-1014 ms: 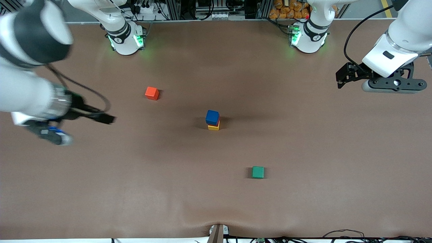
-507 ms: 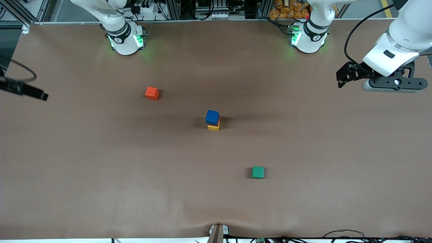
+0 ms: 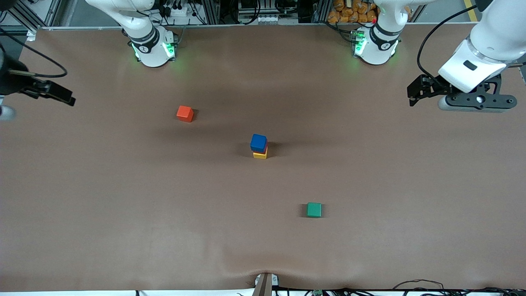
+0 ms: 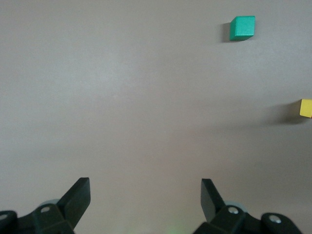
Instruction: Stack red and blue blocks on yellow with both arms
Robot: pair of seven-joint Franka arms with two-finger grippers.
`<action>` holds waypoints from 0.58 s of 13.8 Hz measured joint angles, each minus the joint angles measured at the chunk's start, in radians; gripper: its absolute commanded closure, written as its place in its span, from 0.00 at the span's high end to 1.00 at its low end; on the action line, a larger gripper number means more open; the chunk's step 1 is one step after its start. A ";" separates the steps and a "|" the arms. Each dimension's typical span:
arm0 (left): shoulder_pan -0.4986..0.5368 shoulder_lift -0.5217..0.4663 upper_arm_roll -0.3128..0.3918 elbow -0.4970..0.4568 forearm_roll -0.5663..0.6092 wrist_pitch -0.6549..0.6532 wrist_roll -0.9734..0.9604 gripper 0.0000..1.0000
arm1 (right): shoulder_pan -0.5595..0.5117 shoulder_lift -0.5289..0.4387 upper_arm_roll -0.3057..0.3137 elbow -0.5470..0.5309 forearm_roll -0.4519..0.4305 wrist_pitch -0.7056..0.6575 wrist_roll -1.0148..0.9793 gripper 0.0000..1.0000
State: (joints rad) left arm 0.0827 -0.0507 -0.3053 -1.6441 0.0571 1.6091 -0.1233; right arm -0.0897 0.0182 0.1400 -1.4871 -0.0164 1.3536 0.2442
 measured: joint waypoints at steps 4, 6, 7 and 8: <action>0.001 -0.008 -0.001 0.002 0.000 -0.005 0.000 1.00 | 0.043 -0.053 0.001 -0.020 -0.002 0.020 0.000 1.00; 0.002 -0.008 -0.001 0.002 0.000 -0.006 0.000 1.00 | 0.043 -0.056 -0.001 0.024 -0.001 0.009 -0.001 1.00; 0.002 -0.008 -0.001 0.002 0.000 -0.006 0.000 1.00 | 0.043 -0.056 -0.003 0.039 0.001 0.003 -0.004 1.00; 0.003 -0.008 -0.001 0.002 0.000 -0.006 0.000 1.00 | 0.043 -0.056 -0.005 0.046 0.004 -0.009 -0.013 1.00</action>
State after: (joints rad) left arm 0.0854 -0.0585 -0.3058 -1.6423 0.0571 1.6034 -0.1234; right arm -0.0468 -0.0379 0.1354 -1.4412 -0.0122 1.3445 0.2309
